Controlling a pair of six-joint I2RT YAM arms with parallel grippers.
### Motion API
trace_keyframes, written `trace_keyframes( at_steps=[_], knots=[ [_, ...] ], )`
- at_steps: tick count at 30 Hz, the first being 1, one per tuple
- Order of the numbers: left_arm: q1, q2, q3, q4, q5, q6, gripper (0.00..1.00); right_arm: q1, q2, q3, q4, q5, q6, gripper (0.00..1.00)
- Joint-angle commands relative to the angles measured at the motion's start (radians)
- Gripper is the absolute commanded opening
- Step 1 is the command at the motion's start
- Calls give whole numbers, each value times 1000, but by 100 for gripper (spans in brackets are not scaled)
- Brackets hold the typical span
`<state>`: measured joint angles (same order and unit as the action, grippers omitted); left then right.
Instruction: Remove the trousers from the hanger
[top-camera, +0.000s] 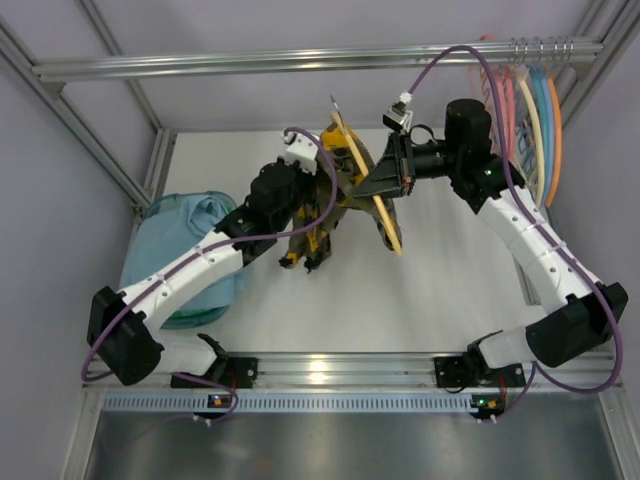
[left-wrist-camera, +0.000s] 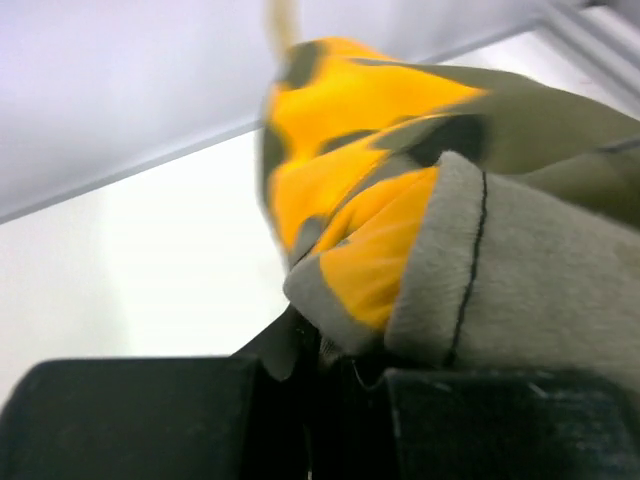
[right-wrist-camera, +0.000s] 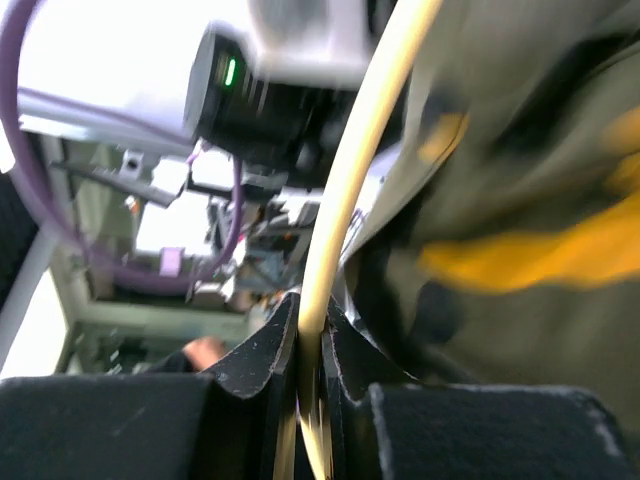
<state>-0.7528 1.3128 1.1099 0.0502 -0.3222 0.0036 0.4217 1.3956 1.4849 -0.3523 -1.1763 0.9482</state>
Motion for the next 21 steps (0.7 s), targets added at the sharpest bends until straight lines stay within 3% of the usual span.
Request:
trace_keyframes(
  at_steps=[1, 5, 9, 15, 21],
  knots=[
    [95, 0, 56, 109, -48, 6, 0, 2, -93, 0, 196, -256, 113, 0],
    [122, -4, 67, 137, -40, 27, 0, -9, -102, -21, 182, -270, 130, 0],
    [95, -82, 30, 132, 157, -28, 0, -26, -99, -6, 182, -218, 106, 0],
    [-230, -161, -55, 139, 219, 67, 0, -20, -47, 32, 279, -197, 156, 0],
    [-280, -106, -1, 256, 196, -52, 0, 23, -47, 6, 311, -207, 169, 0]
  ],
)
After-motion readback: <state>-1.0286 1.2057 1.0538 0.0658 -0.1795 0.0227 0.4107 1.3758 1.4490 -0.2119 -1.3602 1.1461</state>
